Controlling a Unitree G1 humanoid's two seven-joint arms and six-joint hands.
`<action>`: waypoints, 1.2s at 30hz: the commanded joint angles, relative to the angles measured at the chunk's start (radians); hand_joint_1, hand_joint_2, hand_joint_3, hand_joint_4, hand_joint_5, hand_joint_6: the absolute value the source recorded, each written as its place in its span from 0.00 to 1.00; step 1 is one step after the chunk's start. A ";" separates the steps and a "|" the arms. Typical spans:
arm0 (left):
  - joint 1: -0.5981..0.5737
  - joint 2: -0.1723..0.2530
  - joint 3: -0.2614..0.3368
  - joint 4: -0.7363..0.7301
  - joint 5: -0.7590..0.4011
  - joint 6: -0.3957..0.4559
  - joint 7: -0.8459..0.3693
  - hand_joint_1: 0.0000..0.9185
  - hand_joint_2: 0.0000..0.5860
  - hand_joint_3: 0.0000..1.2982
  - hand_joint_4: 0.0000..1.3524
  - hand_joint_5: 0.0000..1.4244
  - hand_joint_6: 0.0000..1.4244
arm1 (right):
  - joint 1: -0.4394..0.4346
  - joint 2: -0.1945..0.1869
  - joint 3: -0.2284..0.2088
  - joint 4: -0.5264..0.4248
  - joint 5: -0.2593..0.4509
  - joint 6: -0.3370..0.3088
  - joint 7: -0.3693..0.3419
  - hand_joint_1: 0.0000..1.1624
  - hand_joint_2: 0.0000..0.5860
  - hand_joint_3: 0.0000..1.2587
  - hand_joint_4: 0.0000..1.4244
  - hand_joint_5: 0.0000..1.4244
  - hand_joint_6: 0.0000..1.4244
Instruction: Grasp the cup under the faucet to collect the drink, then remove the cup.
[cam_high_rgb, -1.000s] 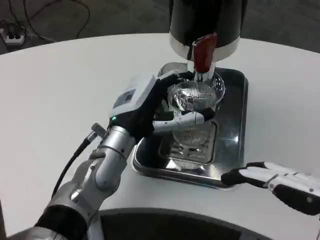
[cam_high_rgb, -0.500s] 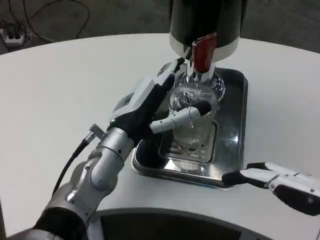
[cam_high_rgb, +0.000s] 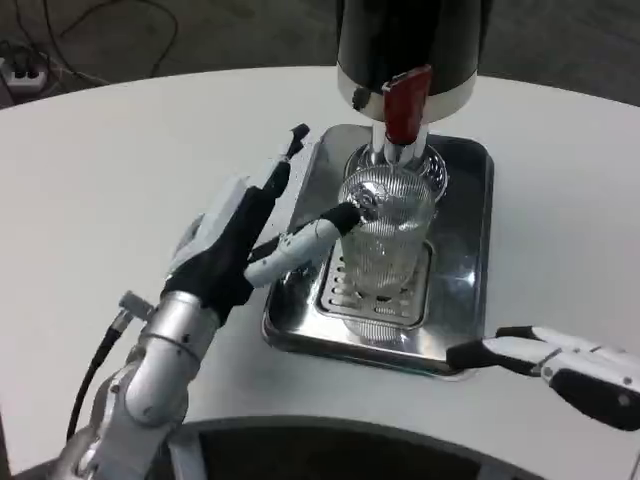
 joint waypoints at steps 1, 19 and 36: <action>0.083 0.010 0.051 -0.142 -0.070 0.044 -0.047 0.00 0.02 0.00 0.00 0.00 0.00 | 0.015 0.012 -0.007 -0.013 -0.003 -0.022 -0.008 0.45 0.72 0.14 0.10 0.06 0.05; -0.003 0.019 0.148 -0.602 -0.565 0.451 -0.488 0.00 0.11 0.02 0.03 0.09 0.05 | 0.024 0.032 0.007 -0.013 -0.020 -0.022 -0.004 0.45 0.72 0.14 0.10 0.06 0.05; -0.064 0.011 0.126 -0.633 -0.568 0.553 -0.539 0.00 0.13 0.01 0.03 0.10 0.06 | 0.038 0.042 0.007 -0.013 -0.021 -0.040 -0.006 0.45 0.72 0.14 0.10 0.06 0.05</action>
